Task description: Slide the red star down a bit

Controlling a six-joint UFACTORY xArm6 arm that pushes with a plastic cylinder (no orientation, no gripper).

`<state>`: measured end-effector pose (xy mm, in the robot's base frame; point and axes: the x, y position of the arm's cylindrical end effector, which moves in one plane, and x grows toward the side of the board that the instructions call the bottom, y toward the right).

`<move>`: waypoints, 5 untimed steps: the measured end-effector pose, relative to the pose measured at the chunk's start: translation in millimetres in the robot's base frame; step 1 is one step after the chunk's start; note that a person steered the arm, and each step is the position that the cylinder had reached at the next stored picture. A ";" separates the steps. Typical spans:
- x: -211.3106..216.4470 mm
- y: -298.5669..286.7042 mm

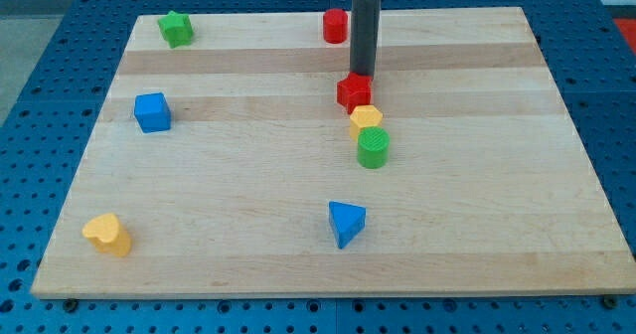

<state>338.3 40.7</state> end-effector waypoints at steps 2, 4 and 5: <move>9.7 0.0; 14.4 1.9; -8.9 1.6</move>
